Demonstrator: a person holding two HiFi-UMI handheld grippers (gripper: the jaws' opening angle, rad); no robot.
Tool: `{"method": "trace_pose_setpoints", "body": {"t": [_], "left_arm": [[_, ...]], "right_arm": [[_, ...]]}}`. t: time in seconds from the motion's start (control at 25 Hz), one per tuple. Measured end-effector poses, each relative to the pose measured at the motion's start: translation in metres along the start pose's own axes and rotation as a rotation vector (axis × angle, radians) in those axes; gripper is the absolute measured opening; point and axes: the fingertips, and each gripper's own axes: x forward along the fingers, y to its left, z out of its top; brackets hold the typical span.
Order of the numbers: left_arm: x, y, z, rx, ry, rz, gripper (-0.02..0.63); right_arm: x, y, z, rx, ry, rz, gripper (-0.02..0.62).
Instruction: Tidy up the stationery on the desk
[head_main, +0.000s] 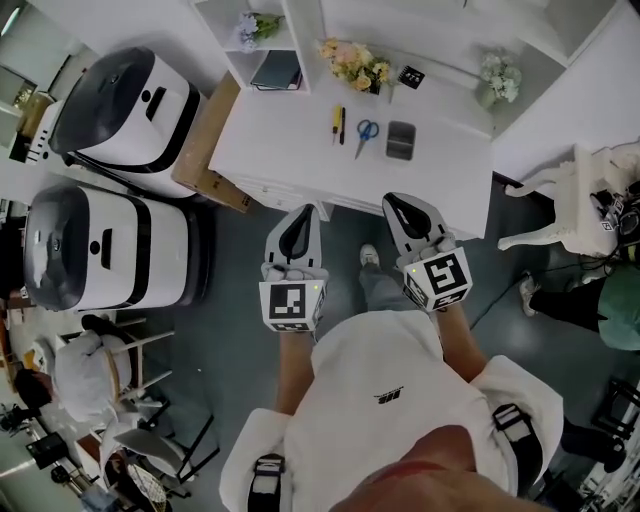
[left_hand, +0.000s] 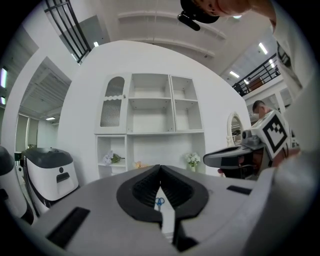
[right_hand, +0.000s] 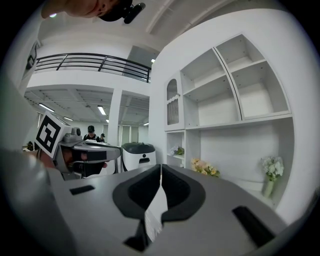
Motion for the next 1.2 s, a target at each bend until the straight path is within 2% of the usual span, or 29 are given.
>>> {"method": "trace_pose_setpoints", "body": {"t": [0.6,1.2], "left_arm": [[0.132,0.032,-0.029,-0.032,0.102,0.013,0.0],[0.229,0.061,-0.08,-0.061,0.213,0.022,0.0]], "right_arm": [[0.098,-0.095,-0.032,0.054,0.089,0.035,0.0],[0.18,-0.153,-0.078,0.114,0.178,0.08,0.0]]}}
